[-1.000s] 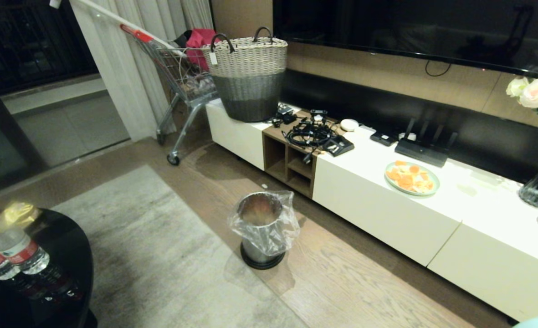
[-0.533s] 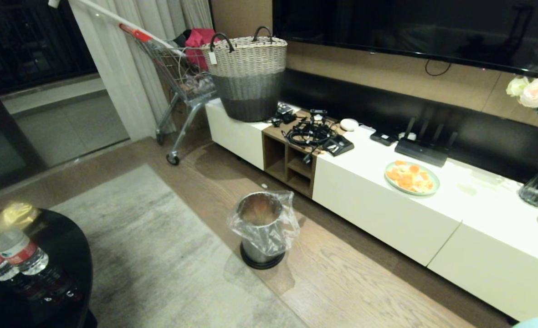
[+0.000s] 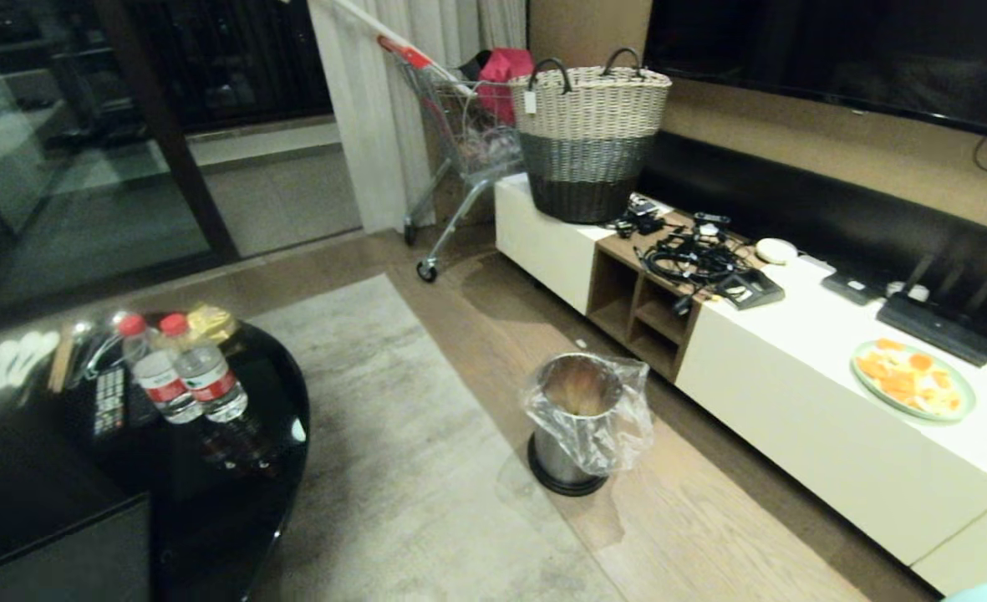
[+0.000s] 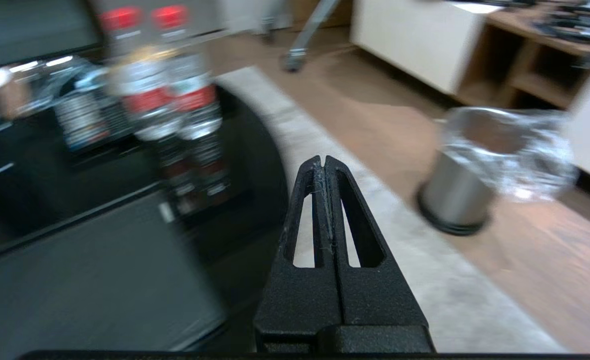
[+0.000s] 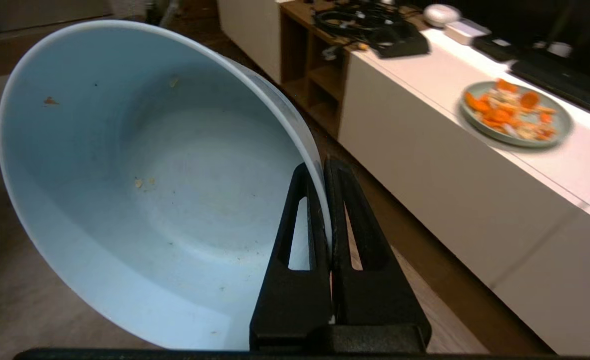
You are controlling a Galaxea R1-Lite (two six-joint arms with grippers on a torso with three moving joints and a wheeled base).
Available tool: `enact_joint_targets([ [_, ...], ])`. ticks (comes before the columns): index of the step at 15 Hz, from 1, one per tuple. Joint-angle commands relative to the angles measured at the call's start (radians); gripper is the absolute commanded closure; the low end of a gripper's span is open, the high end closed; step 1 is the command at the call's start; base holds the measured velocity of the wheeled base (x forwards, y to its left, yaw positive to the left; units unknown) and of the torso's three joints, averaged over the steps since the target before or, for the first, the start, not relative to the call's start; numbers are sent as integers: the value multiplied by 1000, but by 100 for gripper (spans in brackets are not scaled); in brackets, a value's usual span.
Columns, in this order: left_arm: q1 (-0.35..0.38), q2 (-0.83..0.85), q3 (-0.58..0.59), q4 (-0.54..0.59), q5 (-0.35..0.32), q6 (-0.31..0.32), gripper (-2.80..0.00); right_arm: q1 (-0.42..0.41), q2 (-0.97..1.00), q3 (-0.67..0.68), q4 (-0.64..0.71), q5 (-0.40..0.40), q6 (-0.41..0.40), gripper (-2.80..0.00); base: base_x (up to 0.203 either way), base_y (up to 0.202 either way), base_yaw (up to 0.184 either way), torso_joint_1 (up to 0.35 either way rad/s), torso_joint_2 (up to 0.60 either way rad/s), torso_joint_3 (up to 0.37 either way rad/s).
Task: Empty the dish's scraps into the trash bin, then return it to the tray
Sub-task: Put the bowl back to the table
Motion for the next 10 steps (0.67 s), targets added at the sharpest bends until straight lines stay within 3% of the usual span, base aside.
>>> enact_joint_targets([
  [1,0,0,0,-1,0,1,0,0,2,0,-1,-1,10,0,2,-8,168,2,2,2],
  [10,0,0,0,-1,0,0,0,0,0,0,-1,-7,12,0,0,-9,167,5,4,2],
])
